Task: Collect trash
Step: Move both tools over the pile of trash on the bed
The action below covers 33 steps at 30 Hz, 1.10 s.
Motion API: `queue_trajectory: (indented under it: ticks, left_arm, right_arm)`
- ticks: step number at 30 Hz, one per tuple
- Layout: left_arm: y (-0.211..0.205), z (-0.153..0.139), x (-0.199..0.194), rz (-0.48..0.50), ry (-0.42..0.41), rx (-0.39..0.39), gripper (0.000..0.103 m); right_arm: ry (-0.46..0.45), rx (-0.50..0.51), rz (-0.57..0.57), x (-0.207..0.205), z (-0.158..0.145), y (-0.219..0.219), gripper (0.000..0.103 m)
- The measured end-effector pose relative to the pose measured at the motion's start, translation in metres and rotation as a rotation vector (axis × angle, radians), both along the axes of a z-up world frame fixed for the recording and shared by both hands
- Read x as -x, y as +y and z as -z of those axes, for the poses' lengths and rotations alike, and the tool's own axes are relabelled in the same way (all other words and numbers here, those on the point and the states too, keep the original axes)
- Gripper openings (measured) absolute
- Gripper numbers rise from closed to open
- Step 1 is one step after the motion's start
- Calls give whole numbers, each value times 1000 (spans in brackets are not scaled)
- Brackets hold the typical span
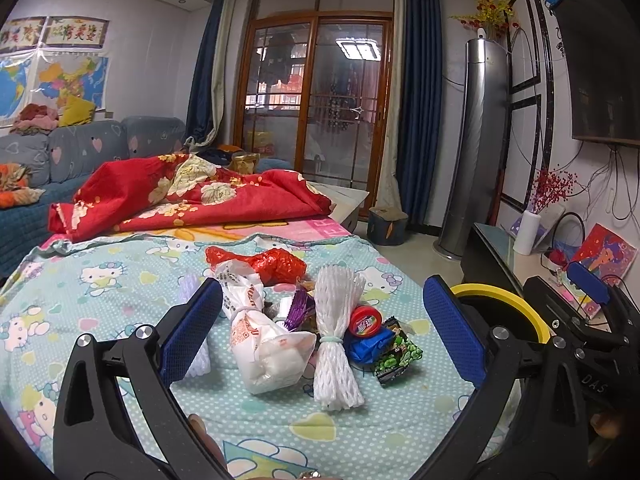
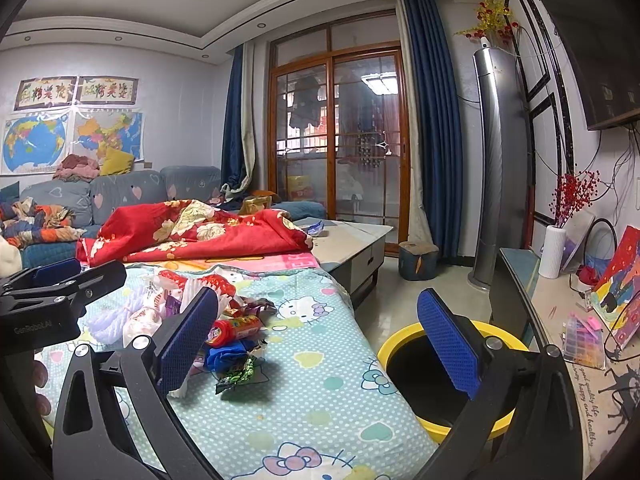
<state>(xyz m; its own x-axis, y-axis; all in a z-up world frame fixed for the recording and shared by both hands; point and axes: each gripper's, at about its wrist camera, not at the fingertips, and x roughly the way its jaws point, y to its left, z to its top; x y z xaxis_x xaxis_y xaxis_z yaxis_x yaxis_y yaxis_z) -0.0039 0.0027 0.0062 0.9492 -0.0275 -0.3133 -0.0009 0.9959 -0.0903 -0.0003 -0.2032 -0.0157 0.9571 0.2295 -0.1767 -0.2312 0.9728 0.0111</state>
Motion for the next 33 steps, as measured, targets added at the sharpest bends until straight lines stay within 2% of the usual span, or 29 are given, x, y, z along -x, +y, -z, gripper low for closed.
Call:
queue_trajectory:
  ticks: [33]
  left_arm:
    - [0,5,-4,12,23,-3,92]
  right_arm:
    - [11,-1,-3,0,7,1,97]
